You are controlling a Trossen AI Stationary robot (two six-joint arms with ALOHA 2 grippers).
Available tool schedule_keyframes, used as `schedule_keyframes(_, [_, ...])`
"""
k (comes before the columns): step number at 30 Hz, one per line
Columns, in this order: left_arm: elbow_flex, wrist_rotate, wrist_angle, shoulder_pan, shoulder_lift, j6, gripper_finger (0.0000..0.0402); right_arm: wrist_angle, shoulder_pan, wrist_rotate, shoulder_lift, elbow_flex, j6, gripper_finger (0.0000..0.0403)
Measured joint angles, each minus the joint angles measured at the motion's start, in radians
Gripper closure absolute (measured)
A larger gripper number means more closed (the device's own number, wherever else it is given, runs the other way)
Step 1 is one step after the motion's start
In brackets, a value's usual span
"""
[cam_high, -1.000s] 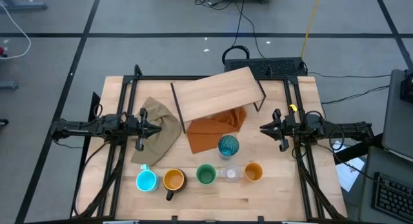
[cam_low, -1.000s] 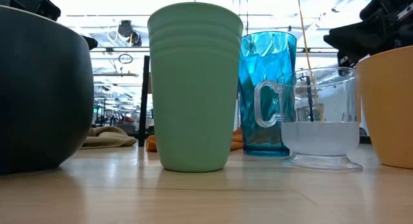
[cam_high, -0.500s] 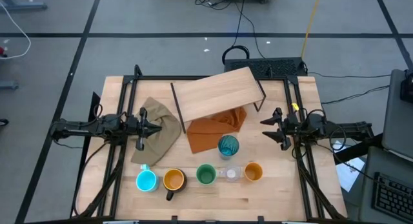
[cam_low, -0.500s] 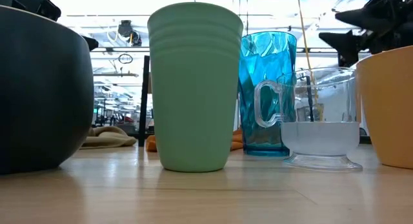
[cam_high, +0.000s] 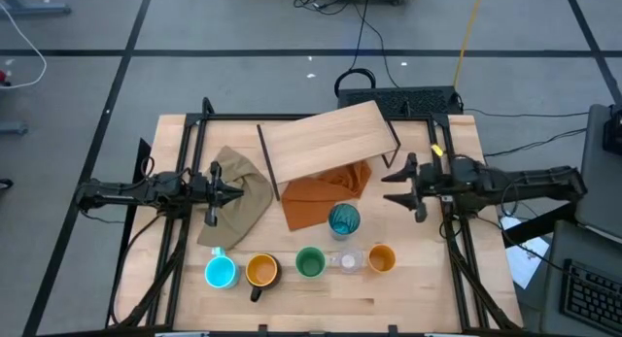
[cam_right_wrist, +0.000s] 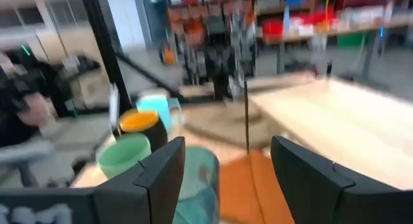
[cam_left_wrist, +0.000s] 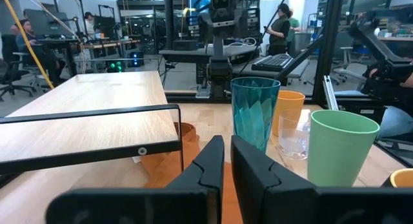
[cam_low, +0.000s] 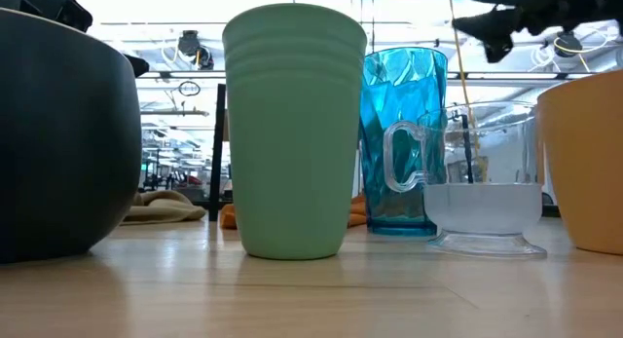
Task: Stack small to large cups/mugs on shelf
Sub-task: Put the blue glass on the shelf
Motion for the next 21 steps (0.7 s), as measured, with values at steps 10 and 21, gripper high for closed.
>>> schedule_keyframes(10, [0.0,0.0,-0.001,0.0,0.0,0.0,0.0371,-0.204,0.0,-0.043,0.291,0.298,-0.001,0.0183])
schedule_keyframes(21, [0.0,0.0,-0.007,0.0,0.0,-0.005,0.0371,-0.626,0.0,-0.058,0.594,0.724,-0.004,0.0183])
